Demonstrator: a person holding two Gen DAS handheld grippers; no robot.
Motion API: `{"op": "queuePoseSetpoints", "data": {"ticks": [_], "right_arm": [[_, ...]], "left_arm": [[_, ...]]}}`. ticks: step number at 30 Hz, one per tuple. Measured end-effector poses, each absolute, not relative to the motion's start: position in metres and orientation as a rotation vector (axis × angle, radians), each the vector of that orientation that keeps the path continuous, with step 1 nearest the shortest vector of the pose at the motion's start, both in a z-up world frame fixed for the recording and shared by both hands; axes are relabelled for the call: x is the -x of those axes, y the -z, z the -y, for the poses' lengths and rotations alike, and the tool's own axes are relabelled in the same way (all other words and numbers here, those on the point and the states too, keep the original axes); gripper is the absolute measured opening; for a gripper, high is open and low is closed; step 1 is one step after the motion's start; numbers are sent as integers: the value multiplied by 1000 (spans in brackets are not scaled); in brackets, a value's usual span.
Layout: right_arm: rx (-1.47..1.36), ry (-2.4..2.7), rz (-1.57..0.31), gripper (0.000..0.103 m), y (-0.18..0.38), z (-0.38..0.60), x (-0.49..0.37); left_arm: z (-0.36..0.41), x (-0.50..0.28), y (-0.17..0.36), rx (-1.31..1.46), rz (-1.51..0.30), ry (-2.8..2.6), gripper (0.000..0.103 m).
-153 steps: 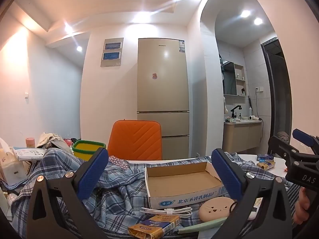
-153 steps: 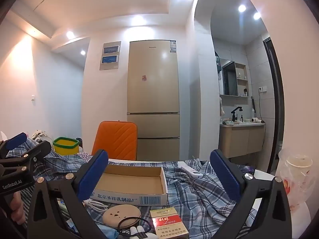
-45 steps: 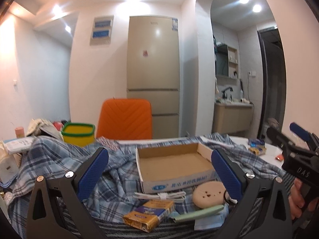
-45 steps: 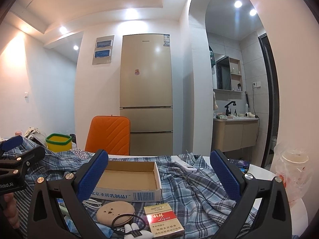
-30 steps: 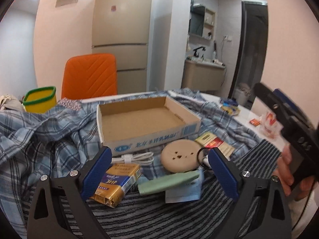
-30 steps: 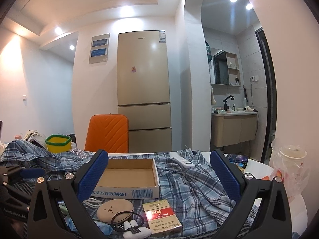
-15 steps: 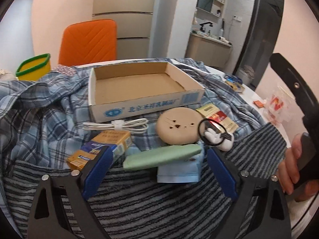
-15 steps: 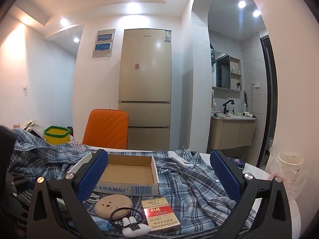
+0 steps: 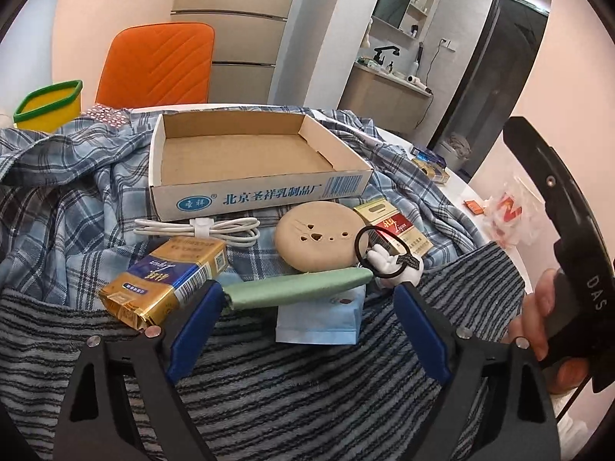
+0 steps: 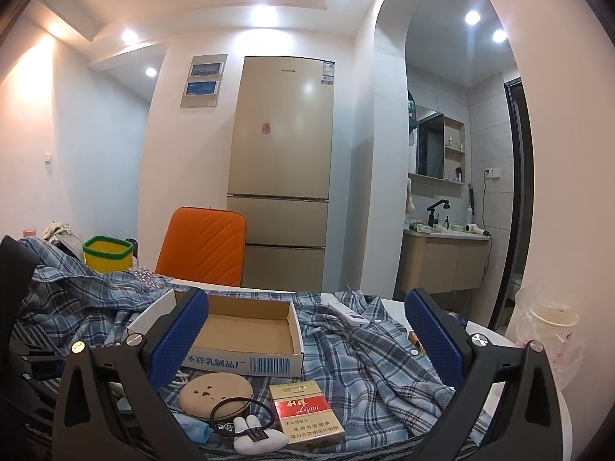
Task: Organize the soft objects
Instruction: 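Reach the left gripper down and grasp the green pouch, then lift the green pouch with the left gripper while the right gripper grasps the white earbuds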
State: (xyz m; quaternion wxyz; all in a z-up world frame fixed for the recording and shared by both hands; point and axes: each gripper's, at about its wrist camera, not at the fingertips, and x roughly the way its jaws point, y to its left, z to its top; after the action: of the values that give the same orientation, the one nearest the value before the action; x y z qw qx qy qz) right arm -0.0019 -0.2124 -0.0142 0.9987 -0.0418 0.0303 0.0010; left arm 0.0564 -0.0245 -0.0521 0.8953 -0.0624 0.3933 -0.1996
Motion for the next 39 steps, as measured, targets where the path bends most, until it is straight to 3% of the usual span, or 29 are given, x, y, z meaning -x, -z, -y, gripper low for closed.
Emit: {"op": "queuePoseSetpoints", "data": {"ticks": [7, 9, 13, 21, 27, 32, 35, 39], "right_arm": [[86, 0, -64, 103, 15, 213, 2], [86, 0, -69, 103, 15, 213, 1], [86, 3, -82, 103, 16, 214, -2], [45, 14, -101, 103, 13, 225, -4], [3, -42, -197, 103, 8, 237, -11], [83, -140, -403, 103, 22, 231, -23], [161, -188, -483, 100, 34, 220, -23], [169, -227, -611, 87, 49, 213, -41]], "left_arm": [[25, -66, 53, 148, -821, 355, 85], [25, -67, 53, 147, -818, 342, 76], [24, -61, 50, 138, -782, 337, 75], [20, -15, 10, 62, -434, 351, 74], [12, -8, 4, 63, -355, 324, 74], [18, -10, 7, 25, -374, 272, 74], [20, -14, 10, 19, -393, 274, 74], [17, -18, 13, 40, -409, 275, 74]]}}
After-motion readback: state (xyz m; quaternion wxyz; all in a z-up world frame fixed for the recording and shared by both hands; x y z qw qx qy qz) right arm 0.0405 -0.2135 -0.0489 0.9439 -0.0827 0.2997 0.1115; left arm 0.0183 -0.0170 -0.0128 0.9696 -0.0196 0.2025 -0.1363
